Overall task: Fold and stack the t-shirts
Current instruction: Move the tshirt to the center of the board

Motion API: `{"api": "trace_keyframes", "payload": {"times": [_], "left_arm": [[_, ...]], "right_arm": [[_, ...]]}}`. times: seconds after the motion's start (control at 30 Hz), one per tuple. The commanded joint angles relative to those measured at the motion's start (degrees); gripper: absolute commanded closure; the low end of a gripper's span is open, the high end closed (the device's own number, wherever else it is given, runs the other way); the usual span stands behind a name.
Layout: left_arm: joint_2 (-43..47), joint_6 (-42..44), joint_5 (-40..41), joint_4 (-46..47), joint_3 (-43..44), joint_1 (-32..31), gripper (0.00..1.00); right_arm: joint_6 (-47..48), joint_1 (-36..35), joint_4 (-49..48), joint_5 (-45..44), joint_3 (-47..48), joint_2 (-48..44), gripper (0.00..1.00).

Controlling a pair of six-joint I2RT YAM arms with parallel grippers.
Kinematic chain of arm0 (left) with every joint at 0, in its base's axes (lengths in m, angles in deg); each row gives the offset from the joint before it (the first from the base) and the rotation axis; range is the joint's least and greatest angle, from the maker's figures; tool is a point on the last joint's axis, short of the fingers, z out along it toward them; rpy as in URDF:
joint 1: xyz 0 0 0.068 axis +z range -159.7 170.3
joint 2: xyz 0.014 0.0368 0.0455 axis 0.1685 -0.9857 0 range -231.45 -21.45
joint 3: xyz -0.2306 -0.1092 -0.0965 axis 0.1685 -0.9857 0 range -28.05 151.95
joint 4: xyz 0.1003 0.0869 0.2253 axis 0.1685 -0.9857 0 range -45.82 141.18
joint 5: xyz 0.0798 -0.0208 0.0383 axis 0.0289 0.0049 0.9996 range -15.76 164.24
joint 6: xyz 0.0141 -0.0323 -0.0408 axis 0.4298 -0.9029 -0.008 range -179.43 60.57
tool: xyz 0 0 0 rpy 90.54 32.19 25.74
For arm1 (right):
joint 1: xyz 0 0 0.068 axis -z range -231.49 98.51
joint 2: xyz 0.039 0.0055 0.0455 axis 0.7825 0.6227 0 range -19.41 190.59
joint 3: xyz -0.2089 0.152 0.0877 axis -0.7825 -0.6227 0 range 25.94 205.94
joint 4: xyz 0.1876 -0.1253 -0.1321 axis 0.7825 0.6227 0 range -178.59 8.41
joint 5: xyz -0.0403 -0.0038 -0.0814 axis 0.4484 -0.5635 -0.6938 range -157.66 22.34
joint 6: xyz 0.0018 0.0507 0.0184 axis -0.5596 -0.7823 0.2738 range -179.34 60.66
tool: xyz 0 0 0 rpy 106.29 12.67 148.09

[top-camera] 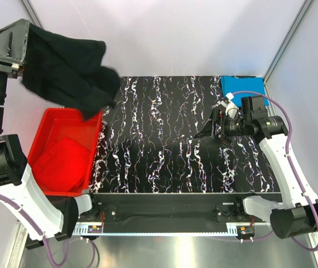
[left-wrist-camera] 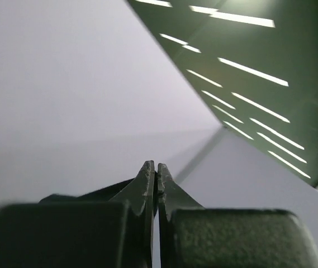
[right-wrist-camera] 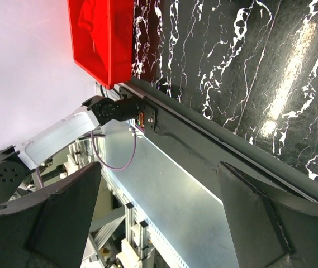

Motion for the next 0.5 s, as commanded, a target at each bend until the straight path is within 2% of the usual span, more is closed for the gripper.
{"api": "trace_keyframes", "payload": {"times": [0.0,0.1,0.23,0.3,0.33,0.37,0.4,0.47], "left_arm": [[-0.95,-16.18,-11.73,17.98,-1.06,-0.21,1.00],[-1.74,-18.06,-15.69,20.02,-0.18,-0.21,1.00],[3.67,-16.66,-22.01,21.50,-16.39,-2.84,1.00],[5.71,-8.34,-21.94,16.71,-28.18,-6.35,1.00],[7.29,-4.91,-19.76,9.72,-31.79,-11.15,1.00],[7.91,2.08,-17.65,6.34,-39.65,-13.72,1.00],[8.79,5.03,-14.94,2.57,-44.08,-18.88,1.00],[9.15,8.99,-9.39,-1.58,-52.78,-21.04,1.00]], "right_arm": [[-0.95,-0.53,-2.01,-2.07,0.11,-3.06,0.08],[-2.36,-0.53,-3.24,-3.65,-1.12,-4.82,0.08],[-4.21,-0.53,-5.00,-4.80,-2.36,-5.53,0.08],[-4.73,-0.44,-5.09,-5.41,-2.36,-5.18,0.08],[-4.91,-0.53,-5.18,-5.59,-2.53,-4.65,0.08],[-5.00,-0.53,-5.61,-5.59,-2.71,-4.39,0.08],[-5.17,-0.44,-5.88,-5.77,-2.88,-4.12,0.08],[-5.44,-0.53,-6.58,-6.29,-3.50,-2.90,0.08]]}}
